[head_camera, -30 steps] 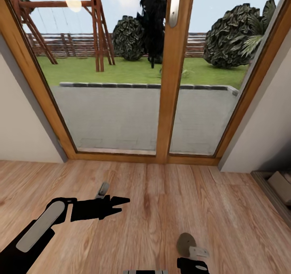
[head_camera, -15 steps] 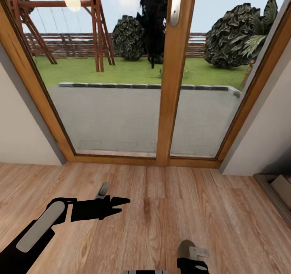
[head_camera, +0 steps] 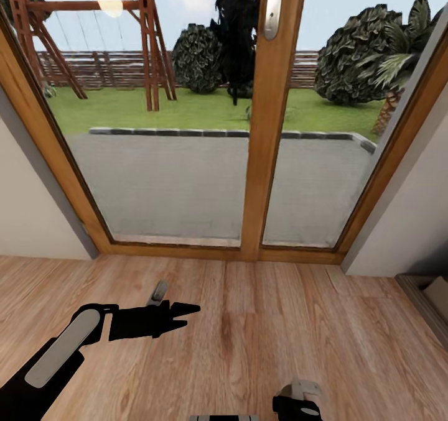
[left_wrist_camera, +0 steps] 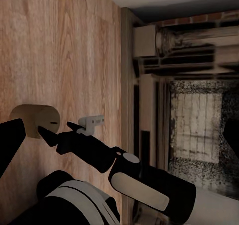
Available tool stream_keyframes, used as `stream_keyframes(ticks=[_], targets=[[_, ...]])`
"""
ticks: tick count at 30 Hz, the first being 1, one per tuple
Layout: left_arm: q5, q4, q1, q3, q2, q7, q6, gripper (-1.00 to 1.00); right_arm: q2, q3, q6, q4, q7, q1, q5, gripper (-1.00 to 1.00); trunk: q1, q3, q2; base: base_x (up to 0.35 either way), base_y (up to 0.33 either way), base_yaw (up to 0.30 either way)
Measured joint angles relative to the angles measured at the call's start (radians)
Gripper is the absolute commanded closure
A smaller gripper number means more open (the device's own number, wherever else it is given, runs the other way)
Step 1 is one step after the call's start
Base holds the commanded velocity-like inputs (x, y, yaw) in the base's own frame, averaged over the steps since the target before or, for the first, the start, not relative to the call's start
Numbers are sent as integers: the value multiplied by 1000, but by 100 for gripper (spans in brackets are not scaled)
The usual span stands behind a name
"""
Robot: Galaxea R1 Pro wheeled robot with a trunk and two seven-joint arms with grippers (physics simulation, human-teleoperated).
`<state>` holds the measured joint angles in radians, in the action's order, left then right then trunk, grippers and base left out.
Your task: Place each of the two pumpkins and all three candles from the living room inside a cabinet in the living room (use any cabinet), then make sure every cabinet is closed, and position the cauldron so it is next to a table in the living room.
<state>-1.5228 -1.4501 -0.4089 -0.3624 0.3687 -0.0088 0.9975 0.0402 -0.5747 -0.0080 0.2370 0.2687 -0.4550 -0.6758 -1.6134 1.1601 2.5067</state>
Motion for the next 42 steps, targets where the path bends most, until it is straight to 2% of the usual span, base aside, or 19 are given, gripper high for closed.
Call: stream_keyframes(ticks=[21,27,34,42], targets=[[0,1,0,0,-1,0,0,-100,0,-6,-32,-4,1,-12,6,-100,0,0,0,14,0,0],[-1,0,0,0,0,-1,0,-100,1,-6,-36,-4,0,-14,7,-100,-3,23,1,0,0,0],[-54,-1,0,0,1,0,0,-100,-1,-6,-41,-3,1,-14,8,-100,-6,50,3,0,0,0],[-69,-22,3,-1,7,-1,2,-100,-2,-6,-61,-1,1,-14,7,-100,-10,81,5,0,0,0]])
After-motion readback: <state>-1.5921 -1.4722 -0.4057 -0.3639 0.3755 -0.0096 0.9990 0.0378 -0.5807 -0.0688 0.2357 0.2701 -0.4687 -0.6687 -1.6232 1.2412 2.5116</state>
